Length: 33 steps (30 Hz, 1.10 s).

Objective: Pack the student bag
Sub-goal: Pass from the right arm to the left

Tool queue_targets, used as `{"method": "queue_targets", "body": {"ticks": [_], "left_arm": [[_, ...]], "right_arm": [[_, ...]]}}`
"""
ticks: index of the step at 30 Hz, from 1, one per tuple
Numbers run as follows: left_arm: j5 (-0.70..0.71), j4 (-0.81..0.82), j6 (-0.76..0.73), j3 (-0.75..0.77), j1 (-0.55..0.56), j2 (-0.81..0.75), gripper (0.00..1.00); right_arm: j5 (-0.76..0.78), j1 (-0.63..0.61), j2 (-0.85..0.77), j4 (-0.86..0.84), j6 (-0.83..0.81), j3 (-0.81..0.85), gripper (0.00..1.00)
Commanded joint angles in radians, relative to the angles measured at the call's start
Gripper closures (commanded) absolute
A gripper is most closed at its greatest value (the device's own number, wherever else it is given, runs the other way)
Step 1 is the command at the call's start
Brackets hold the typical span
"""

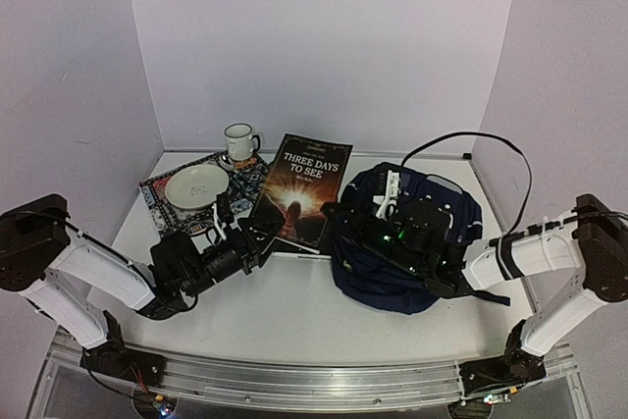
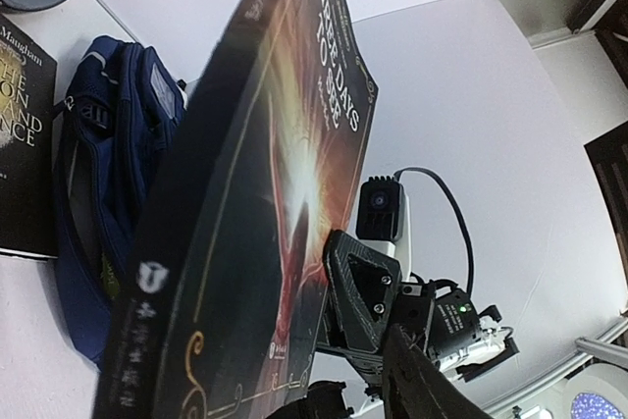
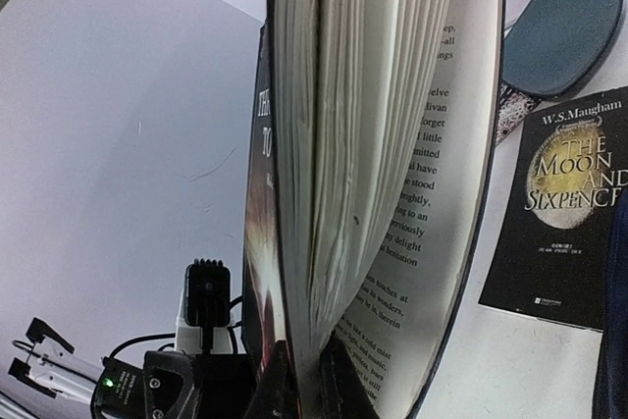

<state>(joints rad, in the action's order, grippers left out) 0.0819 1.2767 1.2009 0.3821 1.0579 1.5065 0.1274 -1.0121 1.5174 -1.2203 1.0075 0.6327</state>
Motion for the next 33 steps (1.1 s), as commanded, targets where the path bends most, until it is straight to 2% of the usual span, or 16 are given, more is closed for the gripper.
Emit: {"method": "queue_targets", "body": {"ticks": [1, 3, 9, 11, 14, 16, 19, 21, 25, 28, 30, 33], "left_arm": [[-0.034, 0.306, -0.021, 0.072, 0.018, 0.041, 0.48], [-0.038, 0.315, -0.029, 0.084, 0.018, 0.055, 0.51], [-0.012, 0.324, -0.058, 0.069, 0.017, 0.051, 0.78], [0.01, 0.323, -0.062, 0.048, 0.017, 0.043, 0.85], [0.049, 0.323, -0.071, 0.009, 0.017, 0.029, 0.98], [0.067, 0.322, -0.084, -0.012, 0.017, 0.011, 1.0], [0.091, 0.312, -0.113, -0.04, 0.014, -0.02, 1.0], [0.102, 0.284, -0.124, -0.057, 0.009, -0.045, 1.0], [0.082, 0.152, -0.146, -0.056, -0.005, -0.104, 1.0], [0.071, 0.053, -0.144, -0.059, -0.026, -0.149, 1.0], [0.053, 0.005, -0.141, -0.06, -0.045, -0.171, 1.0], [0.017, -0.069, -0.129, -0.059, -0.079, -0.201, 1.0]], "right_arm": [[0.024, -0.001, 0.023, -0.212, 0.04, 0.029, 1.0], [0.016, -0.001, 0.036, -0.222, 0.051, 0.034, 1.0], [0.022, -0.002, 0.033, -0.222, 0.021, 0.016, 1.0], [0.023, -0.002, 0.021, -0.191, -0.008, 0.01, 0.99], [0.02, -0.002, -0.007, -0.097, -0.055, 0.009, 0.93], [0.02, -0.002, -0.029, -0.031, -0.089, 0.005, 0.87], [0.016, 0.0, -0.067, 0.045, -0.169, -0.01, 0.68], [0.019, 0.002, -0.111, 0.141, -0.241, -0.015, 0.51], [0.071, 0.009, -0.228, 0.428, -0.389, 0.011, 0.28], [0.178, 0.012, -0.292, 0.765, -0.475, 0.103, 0.12], [0.234, 0.012, -0.303, 0.941, -0.527, 0.161, 0.09], [0.283, 0.012, -0.314, 1.099, -0.633, 0.199, 0.09]]}}
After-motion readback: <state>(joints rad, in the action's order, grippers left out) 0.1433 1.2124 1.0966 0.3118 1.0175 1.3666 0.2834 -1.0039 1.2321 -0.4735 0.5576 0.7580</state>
